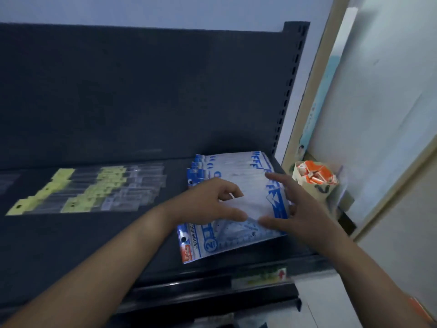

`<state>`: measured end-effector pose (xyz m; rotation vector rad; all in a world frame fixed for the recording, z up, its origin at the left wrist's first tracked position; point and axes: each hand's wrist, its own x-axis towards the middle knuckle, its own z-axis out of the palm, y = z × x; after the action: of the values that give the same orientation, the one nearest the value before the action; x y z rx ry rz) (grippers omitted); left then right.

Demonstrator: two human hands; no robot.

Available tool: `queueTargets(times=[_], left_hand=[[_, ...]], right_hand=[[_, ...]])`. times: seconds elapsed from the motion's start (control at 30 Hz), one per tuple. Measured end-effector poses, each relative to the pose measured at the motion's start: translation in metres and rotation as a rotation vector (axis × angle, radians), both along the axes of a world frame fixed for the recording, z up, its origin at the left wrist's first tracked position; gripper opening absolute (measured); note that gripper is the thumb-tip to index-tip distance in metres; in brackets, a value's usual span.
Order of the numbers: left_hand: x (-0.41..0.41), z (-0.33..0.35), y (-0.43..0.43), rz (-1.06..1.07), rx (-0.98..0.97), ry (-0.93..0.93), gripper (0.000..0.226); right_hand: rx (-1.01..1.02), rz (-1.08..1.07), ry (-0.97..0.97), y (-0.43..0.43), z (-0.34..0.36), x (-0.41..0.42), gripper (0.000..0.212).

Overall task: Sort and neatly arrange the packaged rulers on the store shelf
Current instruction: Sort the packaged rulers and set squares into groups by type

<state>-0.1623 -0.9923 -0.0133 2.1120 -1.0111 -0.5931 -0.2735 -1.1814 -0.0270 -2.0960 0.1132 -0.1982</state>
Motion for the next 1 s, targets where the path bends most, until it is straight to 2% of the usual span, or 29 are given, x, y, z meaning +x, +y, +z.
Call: queueTargets(times=[0.13,0.23,0.3,0.5,0.6,0.73,0.87,1.0], left_hand=[[-0.022,-0.012,-0.027,0.158,0.062,-0.176,0.027],[-0.034,-0.018,-0.022,0.131,0.176,-0.319,0.055],[-0.041,-0.018,-0.017,0.108,0.238,-0.365,0.066],[-0.046,-0.017,-0.007,0.206,0.259,-0.465,0.072],[-0.053,-0.013,0.003,0.261,0.269,-0.503,0.078],[-0.066,-0.001,0.042,0.359,0.396,-0.648,0.074],[-0.088,0.009,0.112,0.546,0.522,-0.744,0.079],[-0.107,0.019,0.203,0.688,0.651,-0.822,0.082]], right_hand=[[-0.237,0.025,0.078,-0.029,-0.011,-0.008,0.06],[-0.357,0.033,0.072,-0.034,-0.021,-0.008,0.053],[-0.353,0.043,0.059,-0.033,-0.026,-0.008,0.053],[-0.55,0.083,0.021,-0.026,-0.024,0.001,0.063],[-0.535,0.097,-0.005,-0.015,-0.017,0.005,0.061],[-0.49,0.144,-0.07,0.014,-0.007,0.01,0.056],[-0.468,0.219,-0.173,0.067,0.007,0.018,0.055],[-0.449,0.31,-0.298,0.157,0.022,0.024,0.055]])
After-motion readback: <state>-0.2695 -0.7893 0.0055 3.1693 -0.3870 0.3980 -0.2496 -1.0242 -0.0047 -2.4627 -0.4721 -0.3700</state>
